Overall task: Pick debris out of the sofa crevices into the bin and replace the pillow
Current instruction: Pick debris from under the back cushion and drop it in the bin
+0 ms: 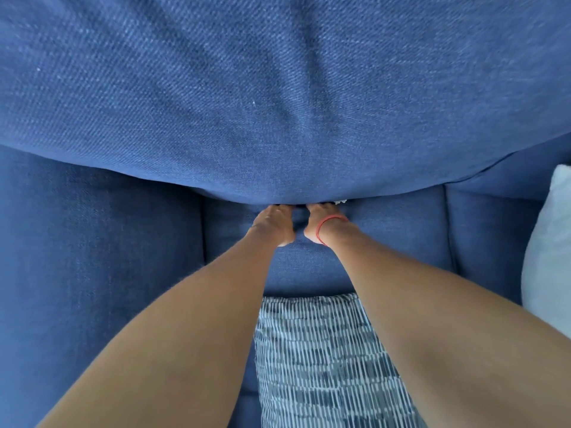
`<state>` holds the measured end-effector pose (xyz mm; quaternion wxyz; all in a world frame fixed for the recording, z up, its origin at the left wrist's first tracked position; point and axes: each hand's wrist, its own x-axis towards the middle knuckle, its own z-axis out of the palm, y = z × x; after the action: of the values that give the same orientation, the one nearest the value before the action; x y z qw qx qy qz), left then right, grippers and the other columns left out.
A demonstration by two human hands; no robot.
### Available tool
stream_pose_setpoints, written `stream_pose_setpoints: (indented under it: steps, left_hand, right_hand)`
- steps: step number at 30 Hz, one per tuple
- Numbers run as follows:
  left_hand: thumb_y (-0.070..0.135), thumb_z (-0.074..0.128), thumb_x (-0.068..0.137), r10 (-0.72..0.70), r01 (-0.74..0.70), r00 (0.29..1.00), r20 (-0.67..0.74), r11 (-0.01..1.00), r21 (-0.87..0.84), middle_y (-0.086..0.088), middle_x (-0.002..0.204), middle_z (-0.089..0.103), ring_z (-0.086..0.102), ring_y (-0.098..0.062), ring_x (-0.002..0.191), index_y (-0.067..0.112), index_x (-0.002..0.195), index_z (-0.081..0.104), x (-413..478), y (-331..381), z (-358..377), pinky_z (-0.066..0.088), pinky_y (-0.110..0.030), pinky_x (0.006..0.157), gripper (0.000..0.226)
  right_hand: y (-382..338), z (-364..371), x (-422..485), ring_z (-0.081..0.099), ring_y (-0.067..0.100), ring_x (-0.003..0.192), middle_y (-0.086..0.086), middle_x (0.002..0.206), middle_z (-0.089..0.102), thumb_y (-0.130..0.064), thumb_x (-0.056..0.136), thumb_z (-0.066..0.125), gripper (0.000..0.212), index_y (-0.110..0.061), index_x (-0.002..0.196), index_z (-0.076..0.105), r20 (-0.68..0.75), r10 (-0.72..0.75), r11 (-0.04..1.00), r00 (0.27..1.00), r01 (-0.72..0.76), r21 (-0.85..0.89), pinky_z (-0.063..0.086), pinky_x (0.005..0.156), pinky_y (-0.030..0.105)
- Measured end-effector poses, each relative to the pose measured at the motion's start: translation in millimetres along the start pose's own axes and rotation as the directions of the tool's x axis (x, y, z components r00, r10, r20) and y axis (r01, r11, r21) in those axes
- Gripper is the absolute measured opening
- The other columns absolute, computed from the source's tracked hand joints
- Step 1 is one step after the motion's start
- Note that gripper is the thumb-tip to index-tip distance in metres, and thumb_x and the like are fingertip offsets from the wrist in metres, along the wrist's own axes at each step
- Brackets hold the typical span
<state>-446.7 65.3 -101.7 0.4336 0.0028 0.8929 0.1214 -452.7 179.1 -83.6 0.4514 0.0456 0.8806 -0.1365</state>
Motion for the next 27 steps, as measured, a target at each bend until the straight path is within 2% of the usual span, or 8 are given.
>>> stream_pose_setpoints:
  steps: [7,9,11,15,18,21,25,27]
  left_hand:
    - [0.021,0.054,0.089,0.005,-0.036,0.973,-0.231,0.991,-0.128,-0.008,0.121,0.065,0.057,-0.028,0.115,0.015,0.126,0.059,-32.8,-5.3,-7.8,0.046,-0.032,0.097,0.038]
    - [0.018,0.055,0.086,-0.014,-0.045,0.953,-0.304,0.981,-0.187,-0.012,0.110,0.069,0.061,-0.033,0.106,0.011,0.114,0.066,-51.7,-4.9,-5.7,0.049,-0.035,0.090,0.030]
    - [0.016,0.056,0.084,-0.051,-0.054,0.924,-0.380,0.964,-0.262,-0.015,0.095,0.071,0.064,-0.038,0.092,0.006,0.096,0.069,-71.7,-4.5,-6.5,0.054,-0.037,0.080,0.020]
    - [0.020,0.060,0.081,-0.161,-0.044,0.862,-0.481,0.921,-0.387,-0.009,0.081,0.072,0.066,-0.033,0.076,0.013,0.077,0.066,-108.7,-5.7,-17.7,0.055,-0.033,0.068,0.010]
    - [0.020,0.059,0.080,-0.217,-0.065,0.821,-0.528,0.883,-0.466,-0.009,0.081,0.071,0.065,-0.032,0.075,0.015,0.079,0.068,-137.6,-8.5,-28.8,0.056,-0.034,0.067,0.011]
    - [0.020,0.059,0.079,-0.230,-0.118,0.781,-0.580,0.858,-0.500,-0.009,0.081,0.069,0.065,-0.030,0.072,0.011,0.081,0.067,-165.1,-17.5,-37.6,0.056,-0.036,0.064,0.012]
    - [0.023,0.062,0.076,-0.288,-0.148,0.736,-0.612,0.814,-0.561,-0.008,0.077,0.067,0.063,-0.030,0.070,0.008,0.076,0.062,-197.1,-40.3,-49.2,0.057,-0.038,0.061,0.015]
    - [0.022,0.063,0.073,-0.342,-0.136,0.713,-0.612,0.789,-0.599,-0.008,0.075,0.067,0.063,-0.030,0.071,0.007,0.074,0.061,-212.5,-58.3,-55.0,0.057,-0.040,0.064,0.015]
  right_hand:
    - [1.7,2.6,-25.1,0.054,0.029,0.121,0.009,0.130,0.059,-0.016,0.088,0.053,0.039,-0.016,0.127,0.056,-0.198,-0.019,0.997,0.980,0.034,0.071,0.047,0.097,0.034]
    - [0.2,2.7,-38.2,0.058,0.032,0.114,0.012,0.122,0.063,-0.017,0.089,0.053,0.030,-0.013,0.118,0.059,-0.254,-0.006,0.993,0.967,0.035,0.109,0.048,0.090,0.034]
    - [-4.0,1.1,-52.1,0.060,0.033,0.107,0.013,0.114,0.066,-0.018,0.090,0.053,0.021,-0.011,0.109,0.060,-0.310,0.009,0.987,0.951,0.041,0.154,0.049,0.082,0.034]
    - [-20.7,-6.3,-84.8,0.061,0.033,0.100,0.012,0.106,0.068,-0.021,0.092,0.052,0.015,-0.013,0.101,0.060,-0.395,0.015,0.953,0.919,0.106,0.283,0.048,0.074,0.033]
    - [-36.1,-11.0,-113.3,0.062,0.033,0.090,0.011,0.098,0.068,-0.021,0.092,0.049,0.012,-0.013,0.097,0.057,-0.448,-0.019,0.937,0.894,0.173,0.304,0.043,0.065,0.030]
    - [-54.4,-13.9,-137.9,0.061,0.032,0.085,0.011,0.100,0.066,-0.019,0.092,0.048,0.013,-0.013,0.102,0.054,-0.491,-0.037,0.926,0.870,0.214,0.310,0.043,0.065,0.032]
    - [-89.1,-15.9,-163.1,0.060,0.036,0.103,0.013,0.117,0.063,-0.019,0.092,0.052,0.030,-0.015,0.121,0.052,-0.515,-0.106,0.928,0.851,0.271,0.257,0.049,0.079,0.038]
    - [-109.8,-15.1,-172.5,0.061,0.036,0.102,0.013,0.115,0.065,-0.021,0.091,0.054,0.029,-0.016,0.119,0.056,-0.514,-0.156,0.922,0.843,0.311,0.230,0.050,0.080,0.037]
